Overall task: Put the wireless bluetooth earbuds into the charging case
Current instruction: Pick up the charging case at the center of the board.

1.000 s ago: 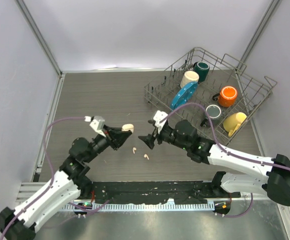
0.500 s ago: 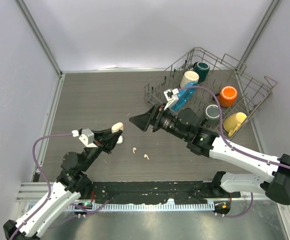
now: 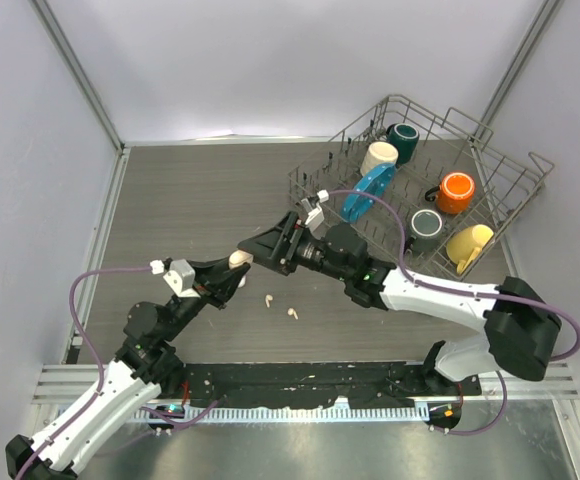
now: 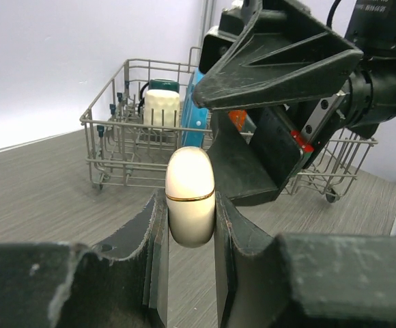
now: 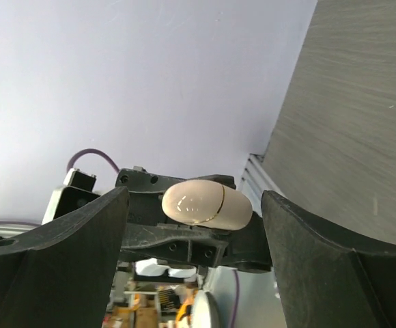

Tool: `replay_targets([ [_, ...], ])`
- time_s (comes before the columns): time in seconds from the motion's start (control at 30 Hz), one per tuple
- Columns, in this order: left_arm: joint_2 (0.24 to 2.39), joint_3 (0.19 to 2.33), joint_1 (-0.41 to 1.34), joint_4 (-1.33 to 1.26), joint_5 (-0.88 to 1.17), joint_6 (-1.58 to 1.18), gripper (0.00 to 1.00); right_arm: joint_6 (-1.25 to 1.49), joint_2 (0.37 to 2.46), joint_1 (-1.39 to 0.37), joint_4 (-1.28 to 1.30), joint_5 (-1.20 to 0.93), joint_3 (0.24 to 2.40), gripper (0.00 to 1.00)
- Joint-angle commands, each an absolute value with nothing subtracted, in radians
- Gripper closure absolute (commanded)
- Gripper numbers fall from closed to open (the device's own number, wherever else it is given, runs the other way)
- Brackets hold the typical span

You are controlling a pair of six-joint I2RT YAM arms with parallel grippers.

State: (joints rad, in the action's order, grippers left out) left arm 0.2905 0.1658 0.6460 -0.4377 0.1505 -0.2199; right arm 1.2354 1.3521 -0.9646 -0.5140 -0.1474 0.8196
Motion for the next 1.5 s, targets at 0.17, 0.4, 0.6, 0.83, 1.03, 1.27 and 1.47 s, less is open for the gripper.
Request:
replay_targets([
  [0.17,0.285,0.176,0.647,-0.526,0.126,-0.179,1.0,1.485,1.46,-0.962,-0.817,-0.219,0.795,0.17],
  [0.4,0.282,0.17,0.647,-0.528,0.101,-0.172,1.0,1.531,1.476,-0.962,-0.848,-0.221,0.788,0.27],
  [0.6,0.293,0.169,0.647,-0.526,0.091,-0.169,1.0,1.532,1.451,-0.965,-0.79,-0.212,0.787,0.36],
  [0.83,0.33,0.175,0.647,-0.528,0.109,-0.172,1.0,1.529,1.471,-0.963,-0.799,-0.239,0.804,0.6],
  [1.03,0.339,0.173,0.647,-0.532,0.109,-0.198,0.75,1.506,1.467,-0.963,-0.798,-0.241,0.802,0.75],
  [1.27,0.336,0.16,0.646,-0.568,0.101,-0.222,0.57,1.506,1.465,-0.963,-0.798,-0.233,0.792,0.77],
  [1.47,0.347,0.156,0.647,-0.586,0.11,-0.23,0.59,1.517,1.47,-0.963,-0.824,-0.233,0.782,0.78],
])
